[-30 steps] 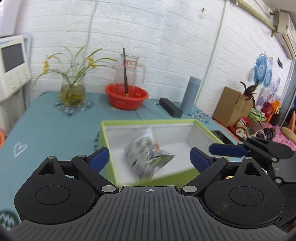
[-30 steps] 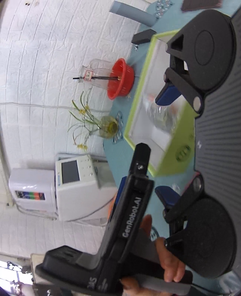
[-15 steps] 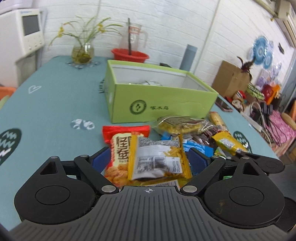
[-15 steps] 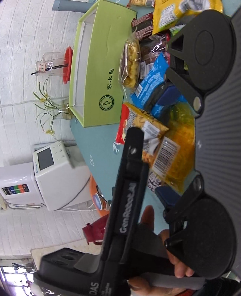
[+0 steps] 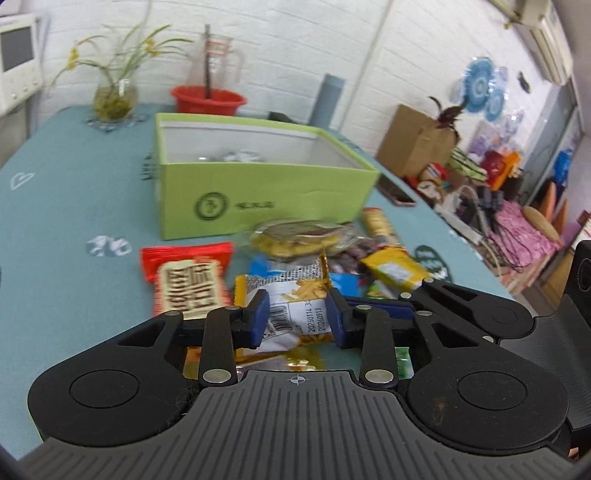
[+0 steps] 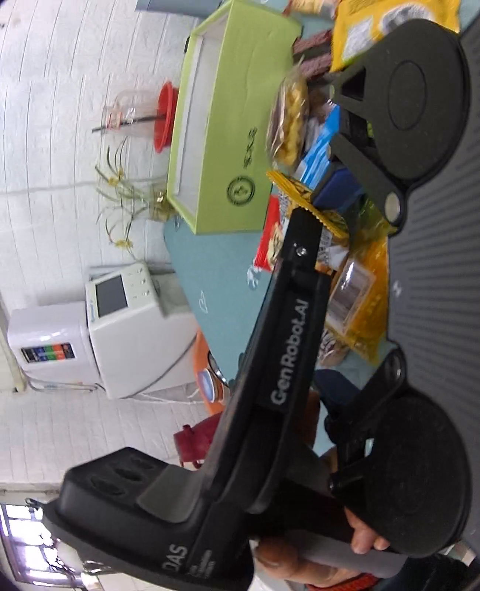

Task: Organize snacks
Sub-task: 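Move the open left gripper back over the snack pile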

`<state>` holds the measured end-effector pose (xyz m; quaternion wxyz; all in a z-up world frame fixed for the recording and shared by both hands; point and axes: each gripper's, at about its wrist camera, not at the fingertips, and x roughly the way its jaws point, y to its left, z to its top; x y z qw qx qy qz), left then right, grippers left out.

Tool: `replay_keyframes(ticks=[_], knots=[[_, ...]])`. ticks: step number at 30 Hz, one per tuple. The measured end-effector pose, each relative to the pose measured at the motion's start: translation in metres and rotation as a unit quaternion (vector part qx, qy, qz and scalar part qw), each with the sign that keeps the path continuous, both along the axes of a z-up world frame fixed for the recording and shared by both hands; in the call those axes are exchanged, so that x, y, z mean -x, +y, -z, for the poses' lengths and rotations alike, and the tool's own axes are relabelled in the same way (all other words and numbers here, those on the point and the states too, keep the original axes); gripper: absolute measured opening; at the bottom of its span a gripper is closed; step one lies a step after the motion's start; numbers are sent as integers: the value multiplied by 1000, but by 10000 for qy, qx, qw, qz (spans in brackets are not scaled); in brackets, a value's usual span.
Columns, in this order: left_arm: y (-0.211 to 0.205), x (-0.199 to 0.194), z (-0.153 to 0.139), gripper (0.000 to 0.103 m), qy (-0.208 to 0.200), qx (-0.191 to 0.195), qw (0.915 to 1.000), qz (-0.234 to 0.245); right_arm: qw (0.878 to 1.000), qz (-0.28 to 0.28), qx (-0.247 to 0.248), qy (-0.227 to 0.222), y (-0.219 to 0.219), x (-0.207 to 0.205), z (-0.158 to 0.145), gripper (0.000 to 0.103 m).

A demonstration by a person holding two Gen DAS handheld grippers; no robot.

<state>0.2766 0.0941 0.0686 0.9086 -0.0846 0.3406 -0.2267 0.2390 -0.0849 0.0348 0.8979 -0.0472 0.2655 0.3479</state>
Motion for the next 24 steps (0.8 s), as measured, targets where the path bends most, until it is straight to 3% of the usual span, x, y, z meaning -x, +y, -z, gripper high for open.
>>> replay_keyframes(ticks=[3, 5, 9, 12, 14, 15, 17, 20, 24], knots=[[-31, 4, 6, 9, 43, -34, 9994, 345, 9992, 309, 20, 235, -26, 10, 5, 94], [-52, 11, 13, 17, 152, 13, 9977, 665, 9973, 557, -23, 469, -46, 21, 8, 94], [-83, 30, 25, 20, 309, 111, 9916, 1255, 9943, 798, 16, 701, -72, 46, 16, 94], [-89, 43, 20, 28, 20, -253, 9951, 952, 9942, 894, 126, 592, -80, 58, 16, 94], [-79, 52, 9, 49, -330, -290, 9970, 634, 9942, 1018, 210, 286, -82, 61, 12, 94], [-73, 54, 5, 52, -406, -224, 9976, 507, 9941, 1048, 228, 165, -82, 58, 11, 94], [-59, 49, 3, 52, -293, -63, 9990, 319, 9953, 922, 295, -9, -78, 49, 11, 94], [-41, 40, 12, 50, 207, 252, 9995, 26, 9954, 739, 568, -228, -66, 32, 16, 94], [-26, 42, 27, 45, 612, 564, 9964, -140, 9957, 620, 681, 38, -59, 17, 29, 94]])
